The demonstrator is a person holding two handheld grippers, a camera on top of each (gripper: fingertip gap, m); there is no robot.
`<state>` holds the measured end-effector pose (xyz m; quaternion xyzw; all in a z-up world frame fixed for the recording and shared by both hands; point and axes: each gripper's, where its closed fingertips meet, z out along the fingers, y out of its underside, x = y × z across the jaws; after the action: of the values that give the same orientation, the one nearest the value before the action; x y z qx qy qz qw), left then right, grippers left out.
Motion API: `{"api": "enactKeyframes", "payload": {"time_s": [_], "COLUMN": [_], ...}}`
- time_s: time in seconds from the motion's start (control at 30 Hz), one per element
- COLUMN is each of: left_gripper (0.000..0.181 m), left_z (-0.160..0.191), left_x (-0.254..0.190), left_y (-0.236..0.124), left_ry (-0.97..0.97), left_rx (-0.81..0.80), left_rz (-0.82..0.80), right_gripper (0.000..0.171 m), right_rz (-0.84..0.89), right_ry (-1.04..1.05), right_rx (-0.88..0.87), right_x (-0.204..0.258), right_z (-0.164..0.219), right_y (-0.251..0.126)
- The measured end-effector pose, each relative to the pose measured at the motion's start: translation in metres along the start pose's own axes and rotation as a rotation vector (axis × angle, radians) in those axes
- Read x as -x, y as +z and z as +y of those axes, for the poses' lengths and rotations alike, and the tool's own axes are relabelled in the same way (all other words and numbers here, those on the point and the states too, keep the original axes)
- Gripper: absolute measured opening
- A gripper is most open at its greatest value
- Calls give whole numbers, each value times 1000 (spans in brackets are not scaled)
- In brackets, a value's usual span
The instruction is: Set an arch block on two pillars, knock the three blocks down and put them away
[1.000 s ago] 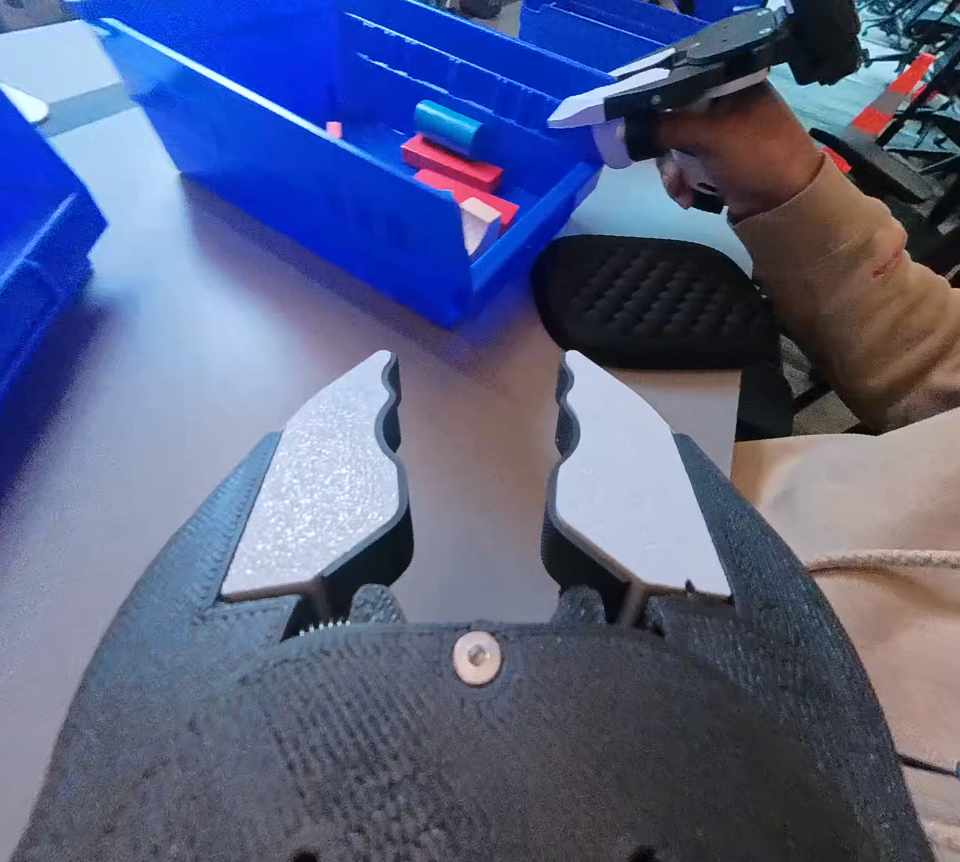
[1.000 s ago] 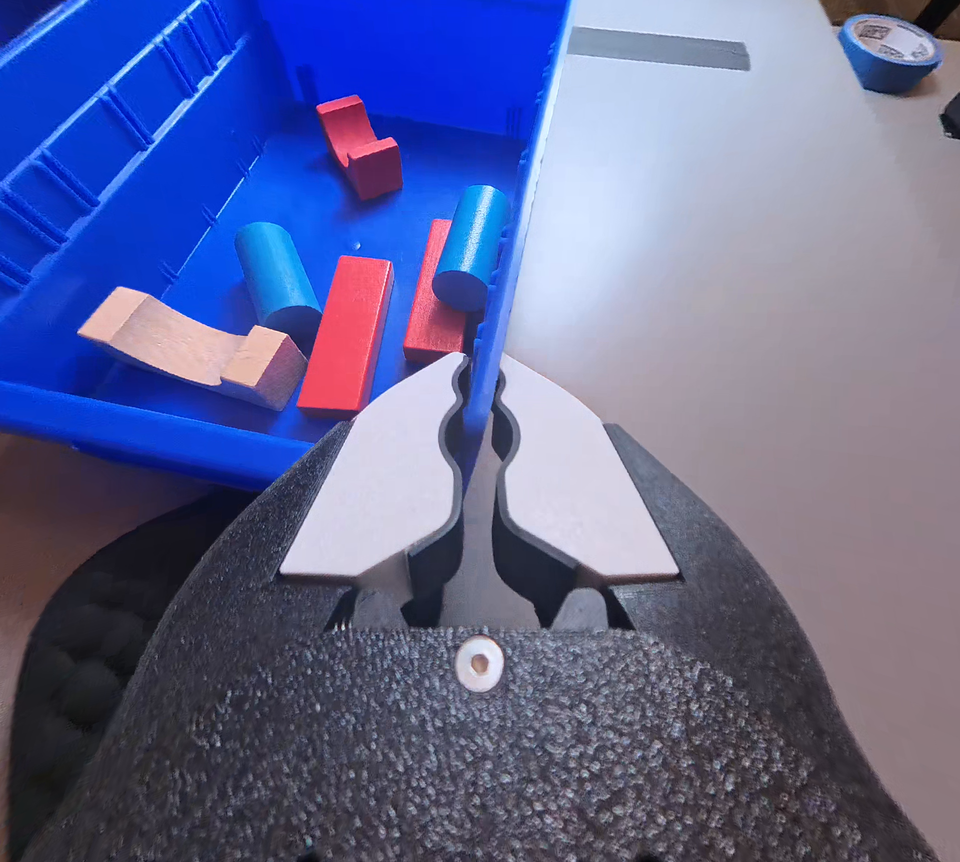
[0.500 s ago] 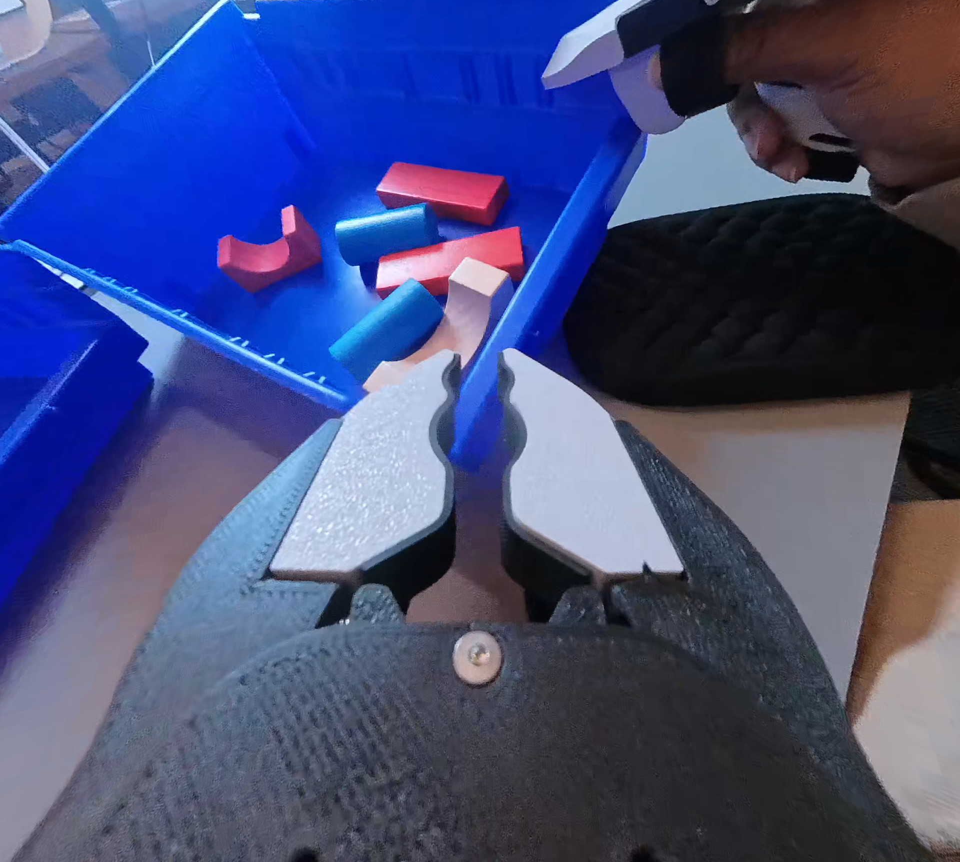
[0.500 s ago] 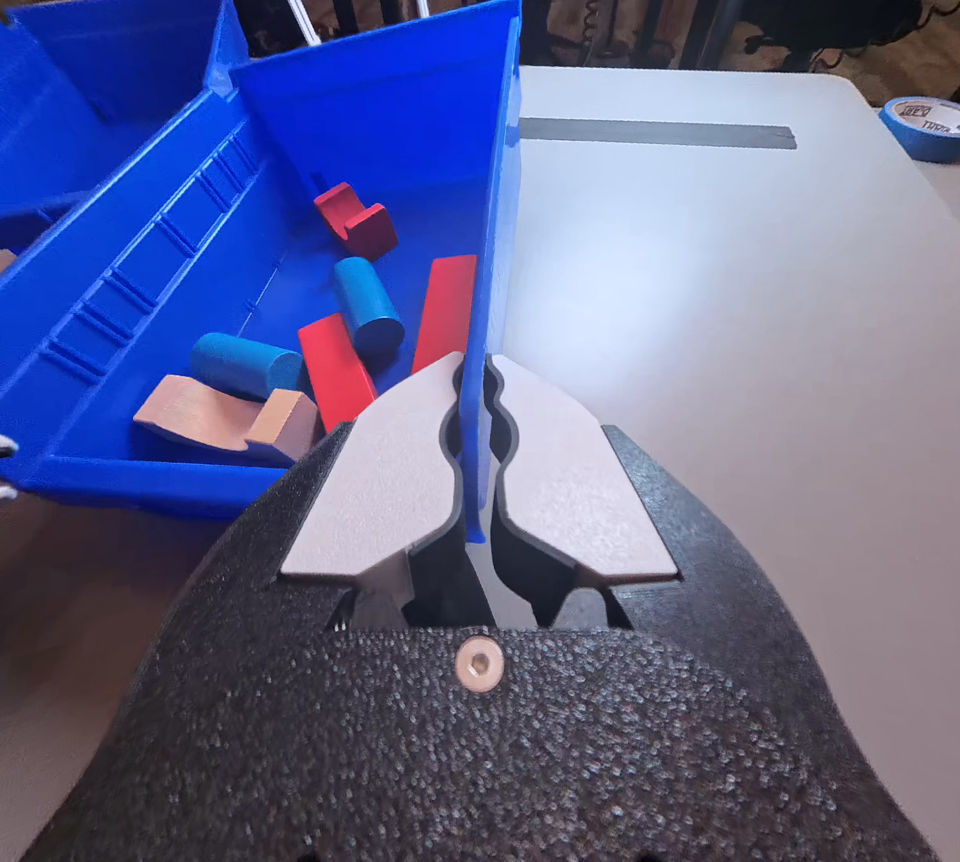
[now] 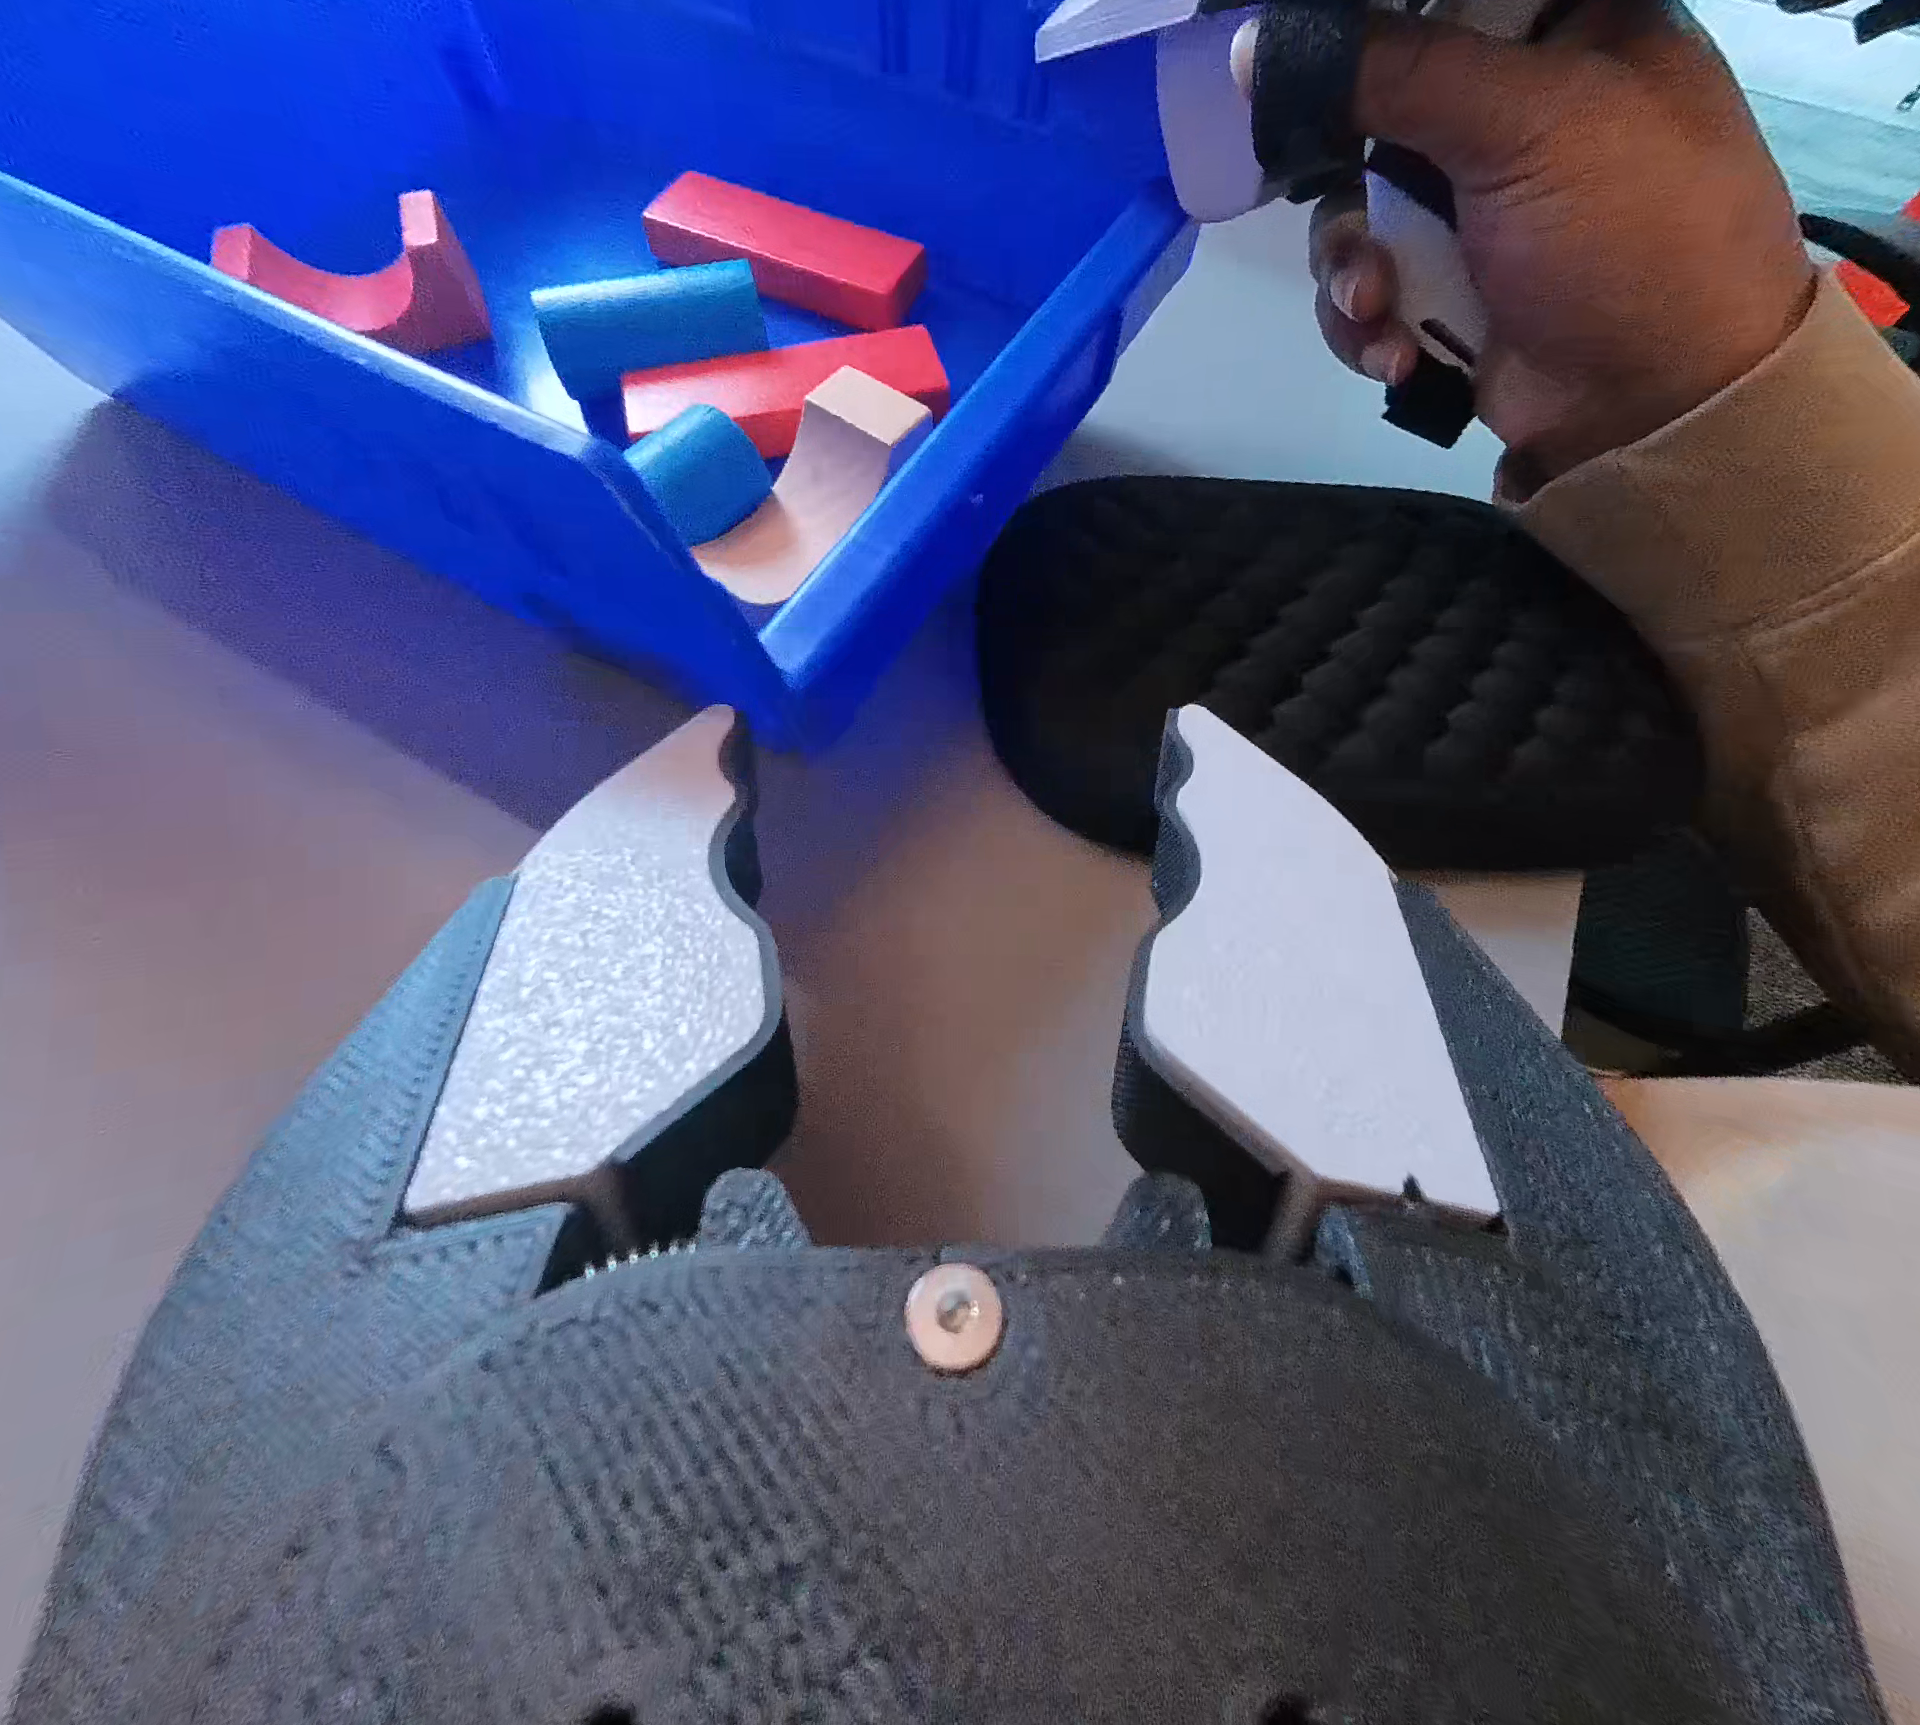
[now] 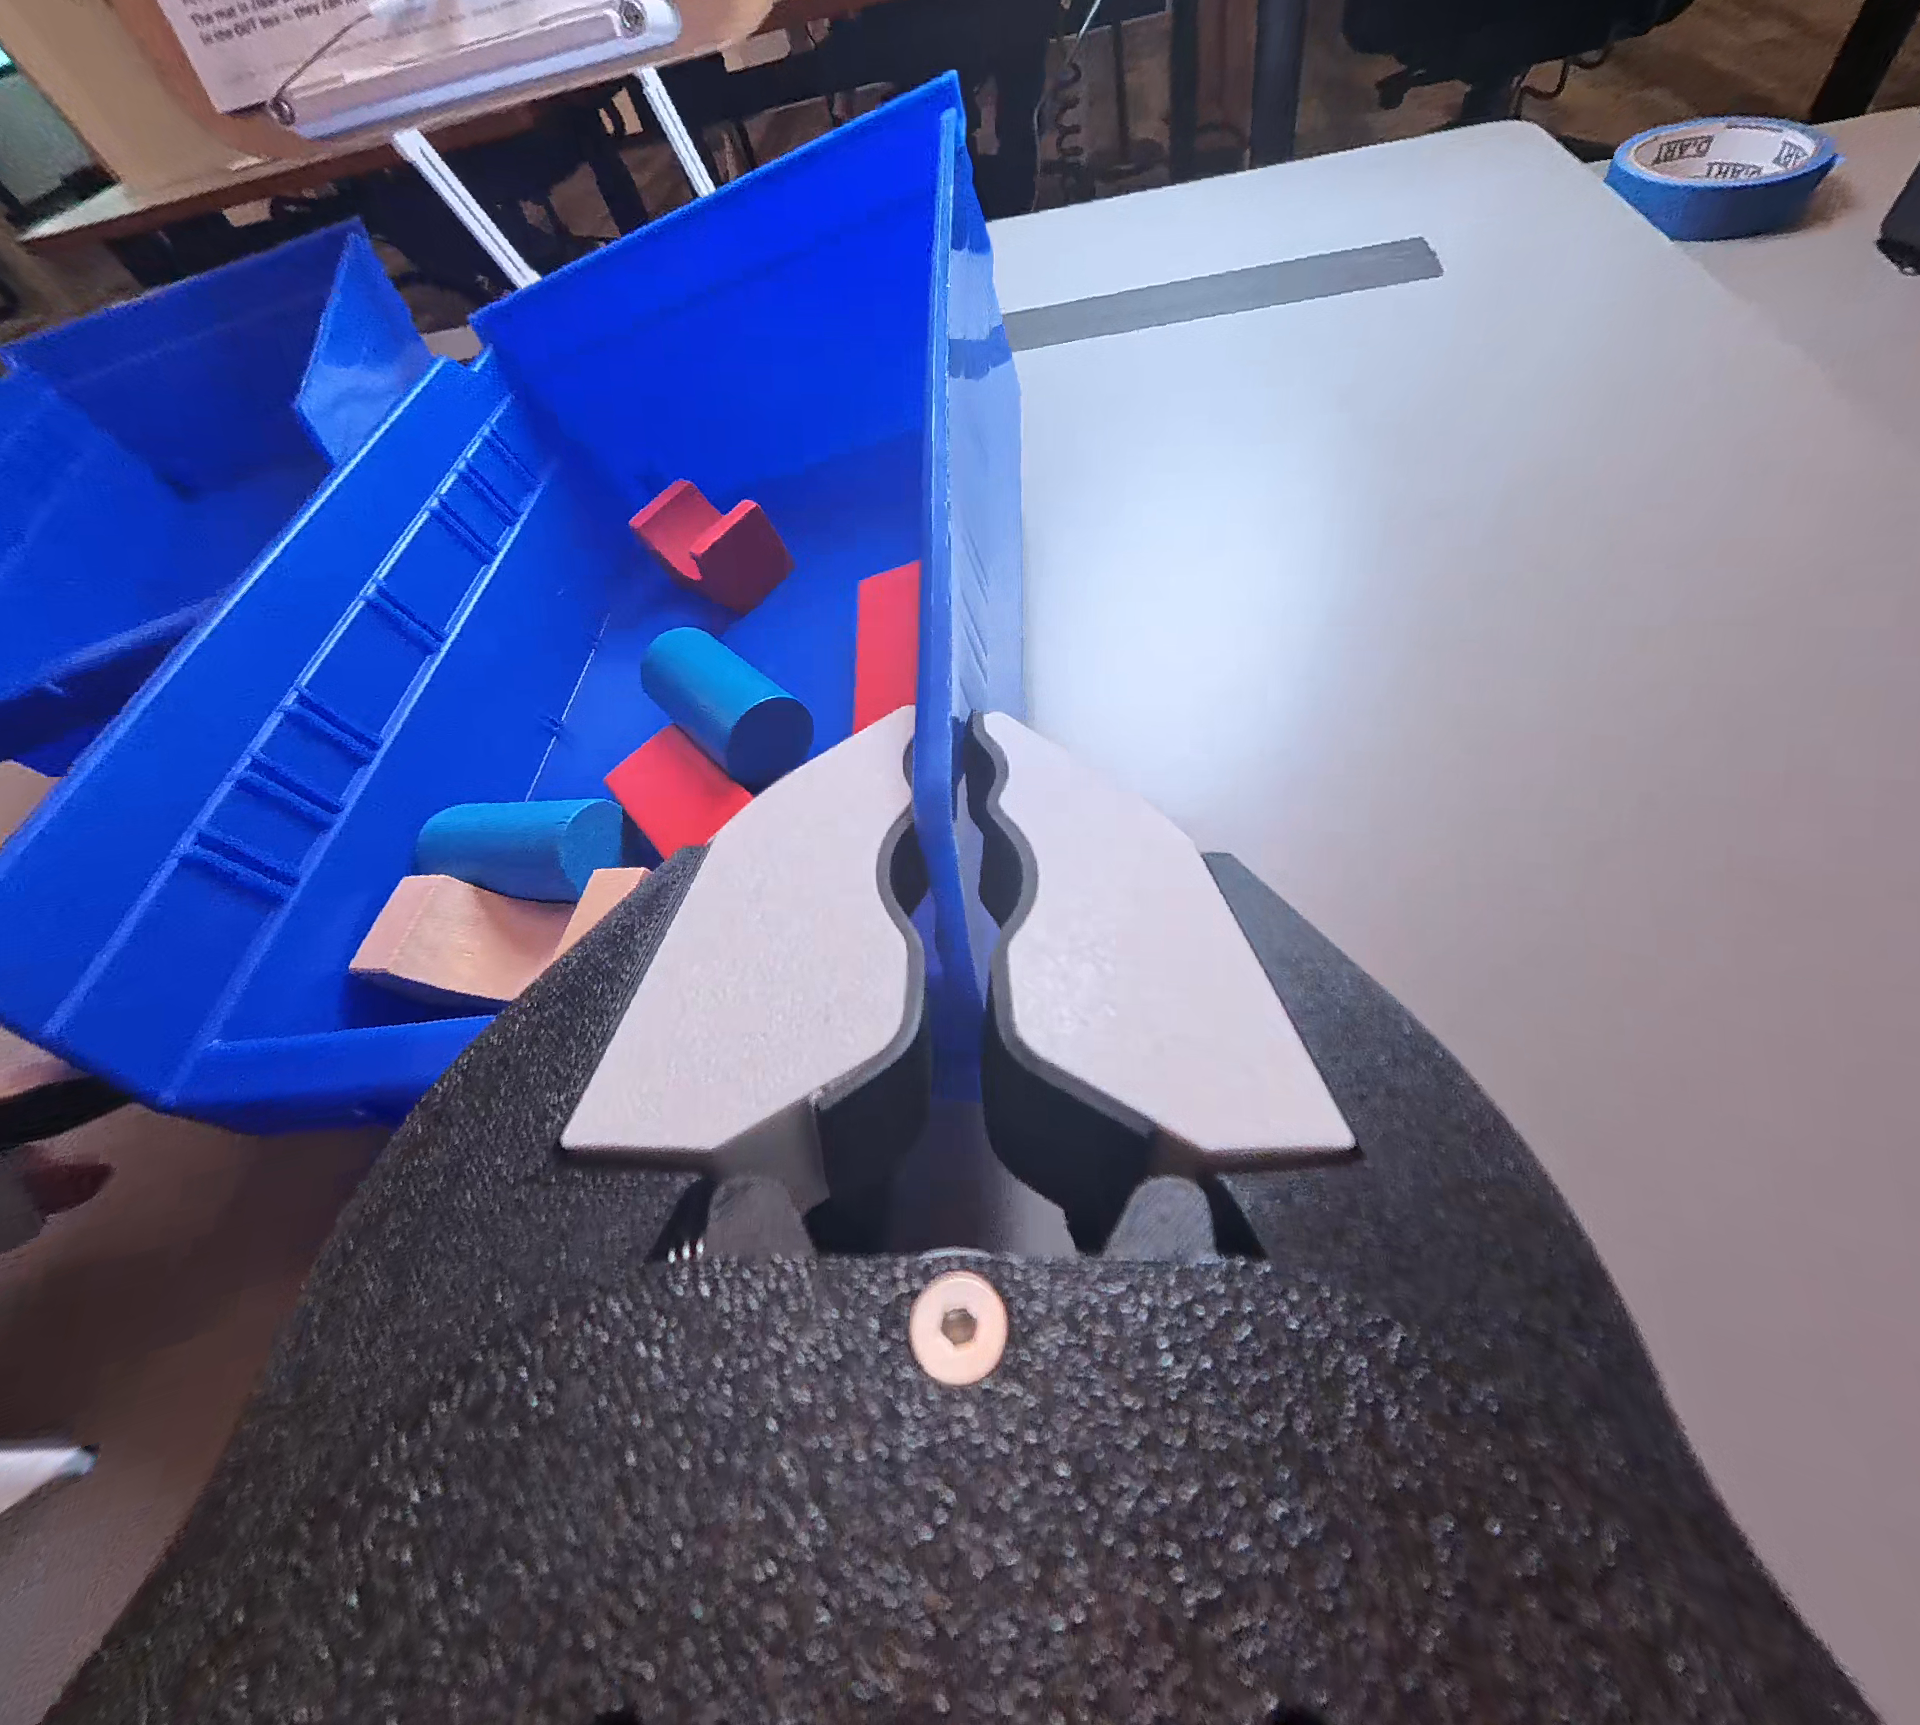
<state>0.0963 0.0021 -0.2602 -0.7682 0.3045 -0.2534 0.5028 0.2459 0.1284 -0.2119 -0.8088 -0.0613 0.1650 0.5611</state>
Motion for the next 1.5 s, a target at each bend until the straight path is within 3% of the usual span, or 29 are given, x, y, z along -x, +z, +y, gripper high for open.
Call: {"api": "enactKeyframes", "payload": {"time_s": [0.1, 0.23, 0.3, 0.37, 0.47, 0.67, 0.9, 1.07, 1.23, 1.5], "left_gripper": [79, 64, 61, 40, 32, 7, 3, 4, 4, 4], "left_z": [-20, -56, -77, -94, -106, -133, -134, -115, -87, -26], "left_x": [13, 41, 61, 82, 100, 143, 179, 205, 236, 291], "left_y": [9, 4, -6, -24, -51, -150, -274, -324, -356, -433], "left_ry": [-12, -3, 8, 52, 57, 132, 158, 100, 52, -86], "left_rx": [-44, -172, -234, -281, -303, -411, -484, -485, -436, -387], "left_rz": [-50, -137, -214, -304, -348, -577, -790, -835, -908, -1090], "right_gripper": [4, 5, 6, 8, 15, 28, 40, 39, 39, 42], "right_rz": [-6, -27, -66, -100, -150, -289, -584, -785, -789, -634], "right_ry": [28, 47, 52, 59, 10, -167, -261, -227, -268, -333], "right_rx": [-37, -150, -195, -248, -323, -381, -346, -218, -136, 72], "right_x": [4, 18, 36, 53, 88, 185, 305, 358, 349, 252], "right_z": [-12, -43, -55, -66, -77, -71, -39, -9, 8, 18], "right_y": [-1, -13, -19, -24, -33, -50, -59, -58, -50, -11]}}
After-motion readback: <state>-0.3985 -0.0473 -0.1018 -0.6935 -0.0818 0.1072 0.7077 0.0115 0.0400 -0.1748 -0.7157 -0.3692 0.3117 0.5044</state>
